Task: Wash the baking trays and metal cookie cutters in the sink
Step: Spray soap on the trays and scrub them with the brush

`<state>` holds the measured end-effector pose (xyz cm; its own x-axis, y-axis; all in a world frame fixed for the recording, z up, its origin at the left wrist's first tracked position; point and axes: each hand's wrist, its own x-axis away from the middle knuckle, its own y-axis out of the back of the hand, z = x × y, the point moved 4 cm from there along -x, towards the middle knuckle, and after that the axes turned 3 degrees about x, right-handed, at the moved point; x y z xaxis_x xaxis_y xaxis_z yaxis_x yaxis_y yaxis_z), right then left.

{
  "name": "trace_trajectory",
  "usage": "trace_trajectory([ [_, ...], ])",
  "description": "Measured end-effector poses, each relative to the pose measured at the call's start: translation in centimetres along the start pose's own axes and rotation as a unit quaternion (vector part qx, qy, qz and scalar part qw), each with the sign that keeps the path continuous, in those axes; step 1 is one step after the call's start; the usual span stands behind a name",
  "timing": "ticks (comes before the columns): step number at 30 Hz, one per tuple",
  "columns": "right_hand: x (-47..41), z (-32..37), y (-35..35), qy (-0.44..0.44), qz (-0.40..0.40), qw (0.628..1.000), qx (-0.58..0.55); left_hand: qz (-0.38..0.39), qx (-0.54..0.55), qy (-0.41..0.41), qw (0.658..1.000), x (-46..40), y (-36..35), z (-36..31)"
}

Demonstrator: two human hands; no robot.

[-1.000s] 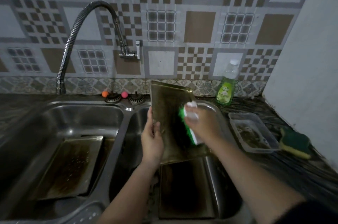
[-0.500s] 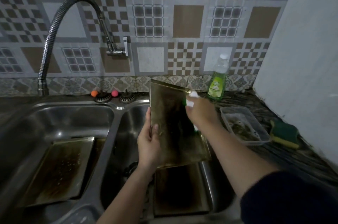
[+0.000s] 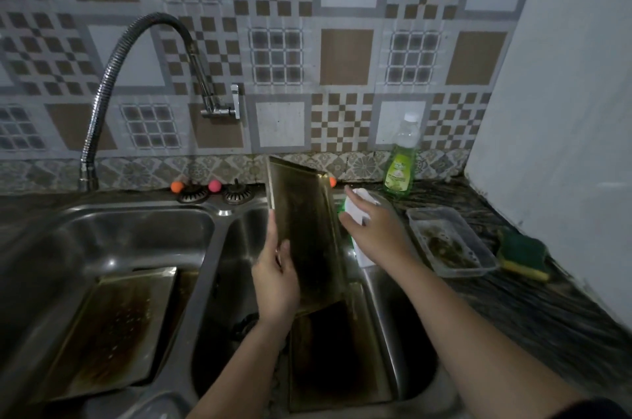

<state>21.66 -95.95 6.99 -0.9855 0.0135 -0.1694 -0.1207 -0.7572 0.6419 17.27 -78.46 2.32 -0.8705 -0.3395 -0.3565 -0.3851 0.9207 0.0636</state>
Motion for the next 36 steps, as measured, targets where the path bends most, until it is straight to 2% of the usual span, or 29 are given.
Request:
trace_trajectory([
  [6, -1.7, 4.5, 0.9, 0.001, -0.021, 0.999, -0.031, 0.035, -0.070, -0.075, 0.994, 1.7, -2.1, -0.8],
  [10, -2.2, 6.9, 0.3, -0.022, -0.048, 0.999, -0.014, 0.055, -0.097, -0.061, 0.992, 2.9, -3.5, -1.5],
  [15, -3.4, 6.9, -0.9, -0.019, -0.094, 0.995, -0.008, 0.094, -0.083, -0.070, 0.990, 3.2, -4.0, -1.5],
  [19, -3.8, 6.1, -1.0, -0.011, -0.110, 0.991, -0.073, 0.164, -0.070, -0.128, 0.976, 2.7, -4.1, -0.9],
  [22, -3.6, 6.0, 0.1, 0.018, -0.093, 0.988, -0.119, 0.158, -0.074, -0.098, 0.980, 1.1, -3.4, -0.4],
  [25, -3.6, 5.6, 1.3, 0.026, -0.061, 0.977, -0.203, 0.161, -0.095, 0.020, 0.982, -1.4, -2.4, 1.7],
  [28, -3.6, 4.2, 2.0, -0.012, -0.040, 0.949, -0.314, 0.193, -0.075, 0.085, 0.975, -3.2, -1.7, 3.3],
  [31, -3.3, 3.2, 2.5, -0.034, -0.020, 0.943, -0.329, 0.218, -0.013, 0.140, 0.966, -3.1, -1.3, 4.1],
  [33, -3.2, 2.4, 3.0, -0.029, -0.024, 0.940, -0.338, 0.204, 0.010, 0.149, 0.968, -2.8, -0.9, 4.6],
  [36, -3.4, 1.3, 3.5, -0.028, -0.031, 0.947, -0.319, 0.143, 0.006, 0.104, 0.984, -2.3, -0.3, 4.7],
])
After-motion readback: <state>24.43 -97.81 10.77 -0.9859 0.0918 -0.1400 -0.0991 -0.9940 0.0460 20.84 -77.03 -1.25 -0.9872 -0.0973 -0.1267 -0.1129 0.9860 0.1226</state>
